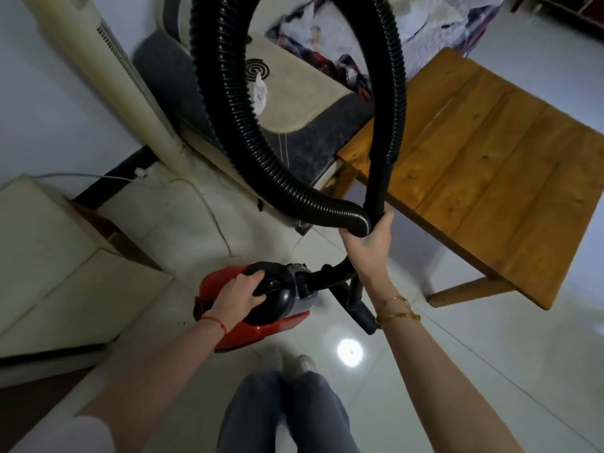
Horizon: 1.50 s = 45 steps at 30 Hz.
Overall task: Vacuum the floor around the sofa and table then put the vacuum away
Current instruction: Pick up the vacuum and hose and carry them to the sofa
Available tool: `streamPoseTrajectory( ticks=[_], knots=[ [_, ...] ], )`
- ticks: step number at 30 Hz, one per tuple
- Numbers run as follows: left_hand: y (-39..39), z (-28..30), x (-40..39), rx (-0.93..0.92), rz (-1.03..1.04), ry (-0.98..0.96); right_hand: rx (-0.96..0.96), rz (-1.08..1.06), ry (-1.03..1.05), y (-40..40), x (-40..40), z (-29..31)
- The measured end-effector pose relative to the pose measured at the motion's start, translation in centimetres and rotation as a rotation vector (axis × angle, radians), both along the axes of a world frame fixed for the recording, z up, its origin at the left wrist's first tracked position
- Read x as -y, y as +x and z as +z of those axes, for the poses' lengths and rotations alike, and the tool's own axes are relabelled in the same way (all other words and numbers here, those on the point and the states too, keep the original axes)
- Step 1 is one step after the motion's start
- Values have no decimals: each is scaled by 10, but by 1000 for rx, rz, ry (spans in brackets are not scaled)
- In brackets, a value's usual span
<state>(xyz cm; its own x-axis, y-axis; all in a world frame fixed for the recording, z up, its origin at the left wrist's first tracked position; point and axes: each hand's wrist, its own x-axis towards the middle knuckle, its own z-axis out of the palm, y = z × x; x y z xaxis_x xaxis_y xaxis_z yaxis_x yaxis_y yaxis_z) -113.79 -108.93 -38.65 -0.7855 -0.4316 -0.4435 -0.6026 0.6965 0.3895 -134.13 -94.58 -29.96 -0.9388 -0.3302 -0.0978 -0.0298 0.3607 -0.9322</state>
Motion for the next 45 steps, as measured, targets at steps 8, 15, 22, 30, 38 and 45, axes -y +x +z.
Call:
streamPoseTrajectory(
  ticks=[8, 15, 22, 30, 38, 45],
  knots=[
    [9, -150, -4, 12, 76, 44, 8, 51, 35, -5, 11, -157],
    [10, -275, -7, -10, 89, 29, -27, 46, 14, -2, 20, -289],
    [-2, -374, 8, -67, 51, 14, -112, 45, -4, -9, 34, -381],
    [-45, -404, 28, -127, -27, -148, -243, -2, -46, -39, 52, -414],
    [-67, -411, 43, -108, -152, -256, -366, 12, -69, -52, 61, -436],
    [-65, -423, 47, -197, -187, -282, -435, 83, -97, -60, 65, -442]
  ],
)
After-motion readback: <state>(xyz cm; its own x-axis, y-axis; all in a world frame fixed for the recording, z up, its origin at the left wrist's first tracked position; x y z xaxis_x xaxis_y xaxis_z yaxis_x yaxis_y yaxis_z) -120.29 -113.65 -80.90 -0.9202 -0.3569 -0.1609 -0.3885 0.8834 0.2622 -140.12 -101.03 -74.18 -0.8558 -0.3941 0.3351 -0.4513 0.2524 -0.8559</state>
